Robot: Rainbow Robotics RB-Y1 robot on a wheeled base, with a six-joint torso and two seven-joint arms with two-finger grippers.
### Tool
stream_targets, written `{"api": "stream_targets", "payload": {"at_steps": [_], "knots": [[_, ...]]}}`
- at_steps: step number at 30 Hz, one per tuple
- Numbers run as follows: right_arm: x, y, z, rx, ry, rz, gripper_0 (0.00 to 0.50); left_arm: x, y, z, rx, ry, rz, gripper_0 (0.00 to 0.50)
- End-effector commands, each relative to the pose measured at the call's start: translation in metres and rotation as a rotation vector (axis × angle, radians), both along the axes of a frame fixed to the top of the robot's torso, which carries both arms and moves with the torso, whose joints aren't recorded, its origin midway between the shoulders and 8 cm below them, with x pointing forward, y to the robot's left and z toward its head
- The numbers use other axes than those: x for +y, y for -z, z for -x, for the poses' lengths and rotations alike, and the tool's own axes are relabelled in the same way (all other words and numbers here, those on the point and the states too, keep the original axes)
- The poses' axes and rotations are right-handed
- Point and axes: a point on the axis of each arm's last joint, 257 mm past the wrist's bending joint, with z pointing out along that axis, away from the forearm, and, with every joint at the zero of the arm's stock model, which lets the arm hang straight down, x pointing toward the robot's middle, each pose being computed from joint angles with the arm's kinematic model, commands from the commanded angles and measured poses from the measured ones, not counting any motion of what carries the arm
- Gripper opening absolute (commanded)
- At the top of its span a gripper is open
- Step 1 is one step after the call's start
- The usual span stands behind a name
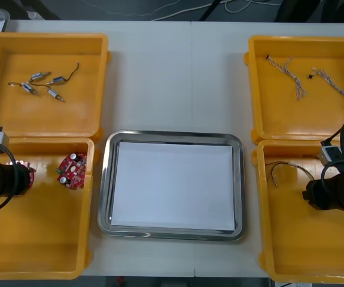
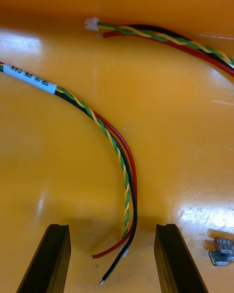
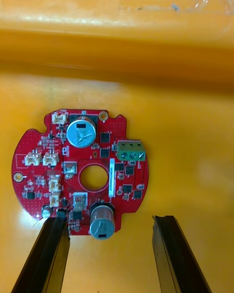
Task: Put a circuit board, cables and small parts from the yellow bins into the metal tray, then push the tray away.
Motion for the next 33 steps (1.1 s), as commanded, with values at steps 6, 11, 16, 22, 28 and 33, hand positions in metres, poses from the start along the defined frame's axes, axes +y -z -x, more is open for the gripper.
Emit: {"api": "stream_targets", "payload": {"at_steps": [6, 11, 16, 22, 28, 33], "knots": [[0.005, 0.013, 0.007, 0.017, -0.031, 0.001, 0.5, -0.003, 0.028, 0.006, 0.025, 0.059, -0.015, 0.5], [0.005, 0.016, 0.007, 0.016, -0.034, 0.008, 0.5, -0.001, 0.03, 0.007, 0.028, 0.058, -0.02, 0.477], [0.007, 0.017, 0.007, 0.015, -0.034, 0.006, 0.5, 0.0, 0.032, 0.01, 0.036, 0.057, -0.022, 0.389], [0.01, 0.019, 0.008, 0.017, -0.04, 0.004, 0.451, 0.004, 0.036, 0.016, 0.047, 0.056, -0.033, 0.245], [0.01, 0.019, 0.007, 0.014, -0.037, 0.007, 0.144, 0.007, 0.037, 0.018, 0.053, 0.058, -0.044, 0.184], [0.009, 0.019, 0.007, 0.015, -0.034, 0.005, 0.0, 0.007, 0.039, 0.02, 0.059, 0.061, -0.045, 0.0]]}}
